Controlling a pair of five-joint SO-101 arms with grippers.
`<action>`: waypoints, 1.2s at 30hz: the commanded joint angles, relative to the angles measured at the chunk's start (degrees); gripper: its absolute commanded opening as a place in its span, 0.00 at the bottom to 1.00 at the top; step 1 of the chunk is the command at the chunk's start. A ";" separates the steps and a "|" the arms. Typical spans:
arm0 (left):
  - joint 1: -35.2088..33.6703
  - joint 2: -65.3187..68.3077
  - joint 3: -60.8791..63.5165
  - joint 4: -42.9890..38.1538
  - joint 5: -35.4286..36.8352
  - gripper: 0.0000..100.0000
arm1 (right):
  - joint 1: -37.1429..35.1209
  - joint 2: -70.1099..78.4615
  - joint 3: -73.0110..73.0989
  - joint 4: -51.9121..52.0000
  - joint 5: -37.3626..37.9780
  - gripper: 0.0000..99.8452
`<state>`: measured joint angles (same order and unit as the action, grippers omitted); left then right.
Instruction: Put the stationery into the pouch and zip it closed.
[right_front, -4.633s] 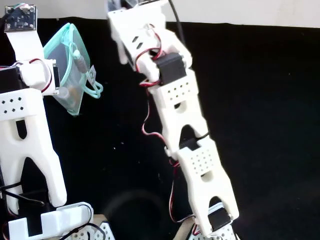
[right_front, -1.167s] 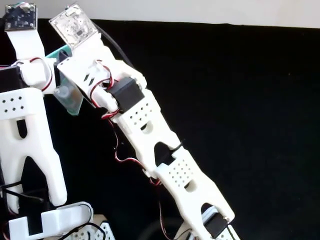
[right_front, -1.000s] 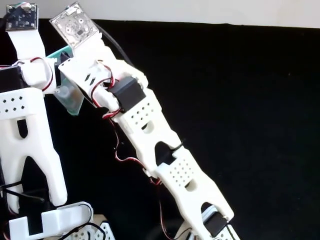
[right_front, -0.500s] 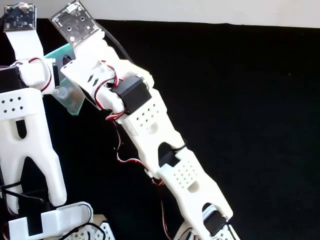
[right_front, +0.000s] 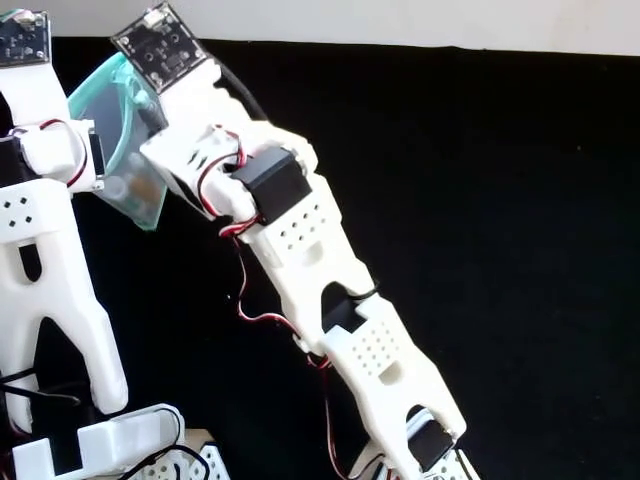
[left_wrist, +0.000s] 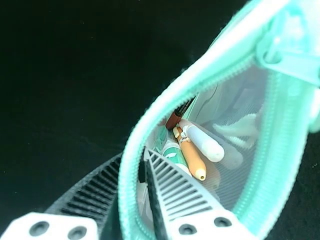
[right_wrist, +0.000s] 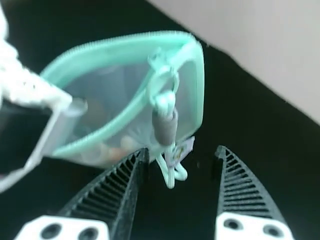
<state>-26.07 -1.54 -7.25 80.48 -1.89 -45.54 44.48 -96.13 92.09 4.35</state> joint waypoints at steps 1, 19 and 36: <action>-1.71 0.66 1.45 -0.88 -0.79 0.01 | 0.22 -3.82 -5.41 2.42 0.44 0.21; -1.98 0.66 1.54 -0.88 -0.88 0.01 | -0.48 10.33 -5.49 -5.32 2.99 0.21; -1.98 0.75 1.63 -1.76 -0.88 0.01 | 5.14 18.33 -5.41 -15.25 -2.90 0.21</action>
<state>-26.07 -1.54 -7.25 80.40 -1.89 -41.85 63.47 -96.04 78.46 2.07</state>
